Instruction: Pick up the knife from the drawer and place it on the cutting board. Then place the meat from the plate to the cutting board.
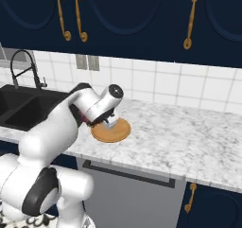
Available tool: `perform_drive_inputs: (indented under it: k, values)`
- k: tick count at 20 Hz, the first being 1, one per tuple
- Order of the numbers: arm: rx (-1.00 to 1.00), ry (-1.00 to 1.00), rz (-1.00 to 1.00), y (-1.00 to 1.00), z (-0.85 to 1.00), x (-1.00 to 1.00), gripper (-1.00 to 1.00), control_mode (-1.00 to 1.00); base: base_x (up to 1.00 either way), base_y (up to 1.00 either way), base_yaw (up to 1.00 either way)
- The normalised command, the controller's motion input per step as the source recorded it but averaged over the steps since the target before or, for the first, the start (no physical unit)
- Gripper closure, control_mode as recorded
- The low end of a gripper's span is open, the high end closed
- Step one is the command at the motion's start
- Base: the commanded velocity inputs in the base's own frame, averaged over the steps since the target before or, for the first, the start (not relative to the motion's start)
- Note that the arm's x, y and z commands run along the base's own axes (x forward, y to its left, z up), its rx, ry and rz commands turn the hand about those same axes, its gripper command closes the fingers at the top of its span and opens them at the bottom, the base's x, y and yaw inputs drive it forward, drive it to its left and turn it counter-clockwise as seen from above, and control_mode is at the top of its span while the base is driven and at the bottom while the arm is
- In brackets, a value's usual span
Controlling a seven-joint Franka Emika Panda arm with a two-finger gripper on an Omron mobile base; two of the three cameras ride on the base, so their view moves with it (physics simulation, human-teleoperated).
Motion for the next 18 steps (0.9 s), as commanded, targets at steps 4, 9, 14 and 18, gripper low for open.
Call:
perform_drive_inputs:
  k: [4,9,14,18]
  values:
    - [-0.02,-0.27,0.09,0.39,0.89,-0.74,1.0,-1.0,0.0,0.0,0.0]
    - [-0.08,-0.3,0.0,0.53,0.37,-0.67,1.0,-1.0,0.0,0.0,0.0]
    - [-0.14,-0.16,0.04,0.26,0.32,-0.23,1.0,-1.0,0.0,0.0,0.0]
    - [-0.01,-0.02,0.04,0.03,0.07,-0.03,1.0,1.0,-0.06,0.13,0.23]
